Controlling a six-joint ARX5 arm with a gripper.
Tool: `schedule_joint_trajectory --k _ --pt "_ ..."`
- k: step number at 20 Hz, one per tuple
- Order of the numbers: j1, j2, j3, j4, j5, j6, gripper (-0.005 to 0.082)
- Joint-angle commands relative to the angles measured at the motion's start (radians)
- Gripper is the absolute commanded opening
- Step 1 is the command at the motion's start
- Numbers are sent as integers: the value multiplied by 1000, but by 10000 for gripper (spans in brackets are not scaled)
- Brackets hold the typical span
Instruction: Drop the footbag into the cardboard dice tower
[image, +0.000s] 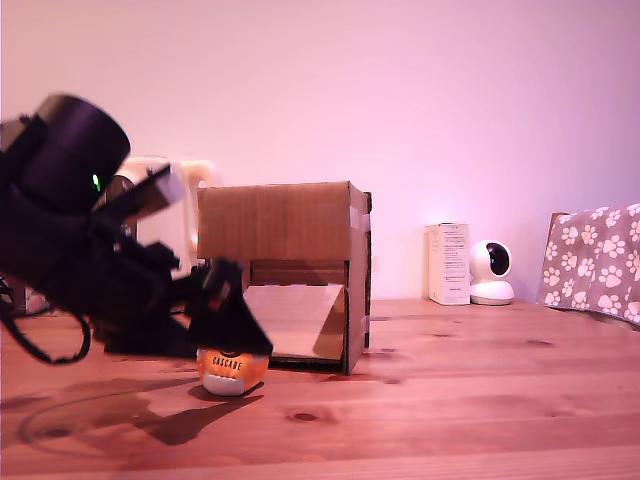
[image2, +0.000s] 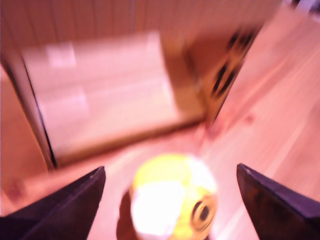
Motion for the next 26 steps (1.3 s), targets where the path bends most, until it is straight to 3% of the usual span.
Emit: schedule_joint_trajectory --k 1,5,6,10,20,23,26 --pt "-4 23 -1 1 -1 14 642" --pt "-4 24 0 -32 -13 14 166" --pt "-4 24 2 -32 -12 14 86" --pt "-4 -35 6 -70 6 10 63" --pt "-3 -442 6 -357 9 11 64" --pt "-3 -539 6 -369 9 11 64" --pt "-4 -610 8 -282 8 10 64"
